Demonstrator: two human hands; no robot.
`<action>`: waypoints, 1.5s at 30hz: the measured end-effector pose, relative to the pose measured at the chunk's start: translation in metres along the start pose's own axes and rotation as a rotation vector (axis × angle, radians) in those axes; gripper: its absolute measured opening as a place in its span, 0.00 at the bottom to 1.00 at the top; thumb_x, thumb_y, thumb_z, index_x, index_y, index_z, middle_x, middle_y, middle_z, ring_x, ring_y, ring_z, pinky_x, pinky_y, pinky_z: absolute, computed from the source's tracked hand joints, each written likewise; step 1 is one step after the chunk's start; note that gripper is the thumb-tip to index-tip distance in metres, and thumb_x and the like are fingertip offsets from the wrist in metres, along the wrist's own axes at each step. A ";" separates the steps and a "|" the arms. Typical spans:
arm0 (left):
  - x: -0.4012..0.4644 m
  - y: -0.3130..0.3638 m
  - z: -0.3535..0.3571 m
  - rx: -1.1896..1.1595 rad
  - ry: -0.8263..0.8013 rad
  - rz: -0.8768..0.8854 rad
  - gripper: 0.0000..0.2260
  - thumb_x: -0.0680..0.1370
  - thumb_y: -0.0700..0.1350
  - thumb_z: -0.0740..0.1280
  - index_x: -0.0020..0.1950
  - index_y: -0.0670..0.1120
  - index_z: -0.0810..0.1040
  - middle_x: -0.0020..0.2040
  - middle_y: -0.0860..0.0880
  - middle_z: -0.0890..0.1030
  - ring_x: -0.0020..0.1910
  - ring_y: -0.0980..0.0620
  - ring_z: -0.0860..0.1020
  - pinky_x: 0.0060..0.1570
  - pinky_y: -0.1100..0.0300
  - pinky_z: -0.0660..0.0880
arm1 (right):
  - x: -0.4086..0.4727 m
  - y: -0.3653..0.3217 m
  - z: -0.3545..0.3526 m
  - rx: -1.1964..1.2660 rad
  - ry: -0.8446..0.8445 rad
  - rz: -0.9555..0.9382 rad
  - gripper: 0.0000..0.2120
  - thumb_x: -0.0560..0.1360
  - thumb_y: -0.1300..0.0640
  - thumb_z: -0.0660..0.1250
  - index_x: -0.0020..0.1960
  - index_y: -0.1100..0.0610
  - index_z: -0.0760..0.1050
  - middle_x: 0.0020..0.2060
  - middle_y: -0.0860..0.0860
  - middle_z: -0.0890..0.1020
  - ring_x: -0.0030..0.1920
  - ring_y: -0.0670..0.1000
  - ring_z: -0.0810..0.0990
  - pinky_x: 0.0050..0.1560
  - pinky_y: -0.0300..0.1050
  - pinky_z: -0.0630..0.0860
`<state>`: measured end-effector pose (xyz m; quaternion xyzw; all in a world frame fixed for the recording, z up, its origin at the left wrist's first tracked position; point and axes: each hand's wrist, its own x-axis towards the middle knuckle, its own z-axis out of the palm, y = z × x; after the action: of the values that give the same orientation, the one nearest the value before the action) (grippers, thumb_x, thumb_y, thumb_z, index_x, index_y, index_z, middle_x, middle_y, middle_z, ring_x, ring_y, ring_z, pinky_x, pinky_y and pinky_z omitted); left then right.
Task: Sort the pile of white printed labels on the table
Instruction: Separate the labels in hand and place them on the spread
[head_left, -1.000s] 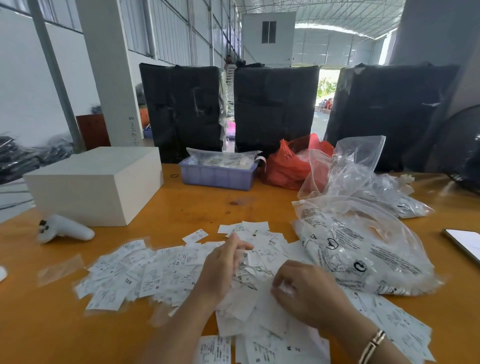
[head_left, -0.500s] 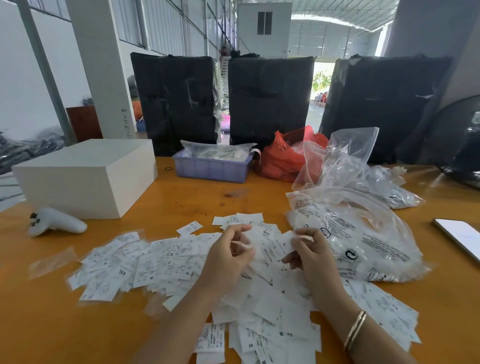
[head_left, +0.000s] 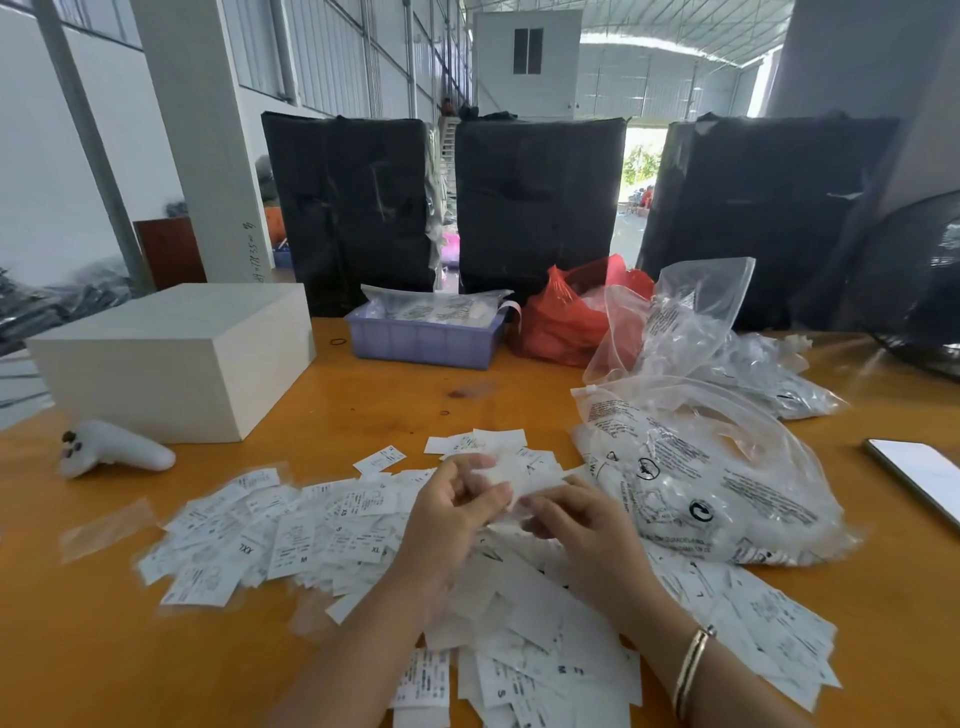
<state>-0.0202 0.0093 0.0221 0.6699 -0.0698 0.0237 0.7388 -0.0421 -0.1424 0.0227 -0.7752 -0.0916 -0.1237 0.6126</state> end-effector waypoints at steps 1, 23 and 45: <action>-0.001 0.001 0.000 -0.009 -0.035 -0.043 0.07 0.74 0.44 0.71 0.52 0.51 0.79 0.37 0.53 0.81 0.40 0.54 0.82 0.43 0.62 0.79 | 0.000 0.001 -0.002 0.031 0.021 0.012 0.07 0.75 0.62 0.68 0.40 0.56 0.82 0.38 0.55 0.79 0.35 0.44 0.81 0.38 0.36 0.77; -0.002 0.002 0.001 -0.046 0.035 -0.013 0.06 0.74 0.40 0.71 0.42 0.51 0.84 0.34 0.55 0.83 0.36 0.57 0.82 0.38 0.69 0.77 | 0.002 -0.001 -0.019 0.706 0.322 0.177 0.22 0.74 0.67 0.66 0.62 0.46 0.70 0.34 0.53 0.80 0.33 0.50 0.82 0.33 0.38 0.78; -0.002 0.002 0.003 -0.019 0.026 -0.012 0.04 0.76 0.41 0.69 0.50 0.48 0.80 0.40 0.49 0.85 0.39 0.52 0.84 0.38 0.66 0.78 | 0.000 0.004 -0.006 0.472 0.228 0.151 0.04 0.76 0.63 0.67 0.44 0.59 0.72 0.32 0.53 0.81 0.31 0.54 0.82 0.30 0.39 0.77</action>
<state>-0.0223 0.0069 0.0239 0.6631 -0.0564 0.0270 0.7459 -0.0418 -0.1491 0.0203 -0.5966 0.0097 -0.1393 0.7903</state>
